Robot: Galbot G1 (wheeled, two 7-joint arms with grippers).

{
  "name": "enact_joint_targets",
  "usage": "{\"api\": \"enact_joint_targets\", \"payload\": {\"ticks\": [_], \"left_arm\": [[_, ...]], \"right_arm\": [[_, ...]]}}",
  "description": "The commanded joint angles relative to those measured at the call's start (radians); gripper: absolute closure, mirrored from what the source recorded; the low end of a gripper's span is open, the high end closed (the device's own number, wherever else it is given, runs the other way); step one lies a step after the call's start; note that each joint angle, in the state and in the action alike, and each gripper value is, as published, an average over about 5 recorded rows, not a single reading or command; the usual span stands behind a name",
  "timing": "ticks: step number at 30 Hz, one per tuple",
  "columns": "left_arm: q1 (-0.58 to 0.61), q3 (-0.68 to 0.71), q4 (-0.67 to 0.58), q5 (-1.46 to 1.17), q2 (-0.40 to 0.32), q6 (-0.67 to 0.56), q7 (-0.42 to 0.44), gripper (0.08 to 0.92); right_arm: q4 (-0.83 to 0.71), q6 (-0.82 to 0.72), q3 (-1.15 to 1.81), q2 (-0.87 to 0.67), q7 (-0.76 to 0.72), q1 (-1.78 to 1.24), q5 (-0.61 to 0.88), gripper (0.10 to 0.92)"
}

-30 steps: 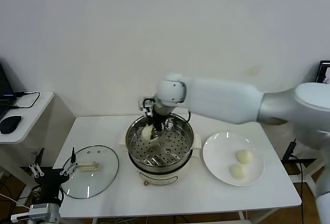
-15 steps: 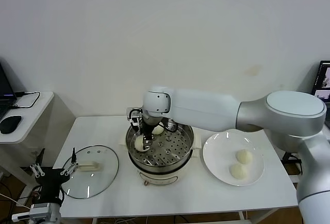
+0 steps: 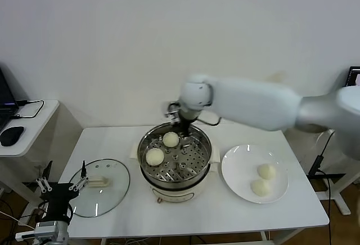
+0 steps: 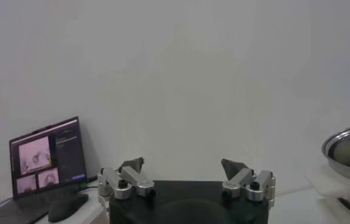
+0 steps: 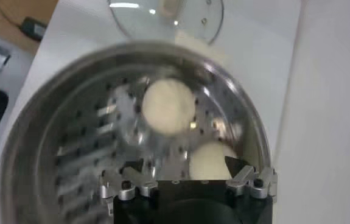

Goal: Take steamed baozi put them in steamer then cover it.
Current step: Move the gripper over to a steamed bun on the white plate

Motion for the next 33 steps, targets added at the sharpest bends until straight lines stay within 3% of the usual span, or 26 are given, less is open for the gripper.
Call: {"api": "enact_joint_targets", "payload": {"ticks": [1,7,13,20,33], "left_arm": [[0.002,0.004,-0.006,0.003,-0.001,0.002,0.001,0.177],[0.015,0.015,-0.015,0.021,-0.007,0.002,0.001,0.177],[0.026,0.019,-0.018,0.035,-0.019,0.001,0.0,0.177],[0.042,0.024,-0.026,0.052,-0.031,0.001,-0.001,0.177],[0.055,0.019,-0.023,0.058,-0.039,-0.001,-0.002,0.177]], "right_arm": [[0.2,0.181,0.018,-0.488,-0.129,0.016,-0.219,0.203],[0.243,0.236,0.078,-0.629,-0.114,-0.155,-0.369,0.203],[0.239,0.254,0.229,-0.671,-0.071,-0.388,-0.436,0.203],[0.219,0.256,0.385,-0.659,-0.027,-0.64,-0.495,0.203],[0.108,0.246,0.493,-0.57,0.035,-0.806,-0.535,0.203]]}}
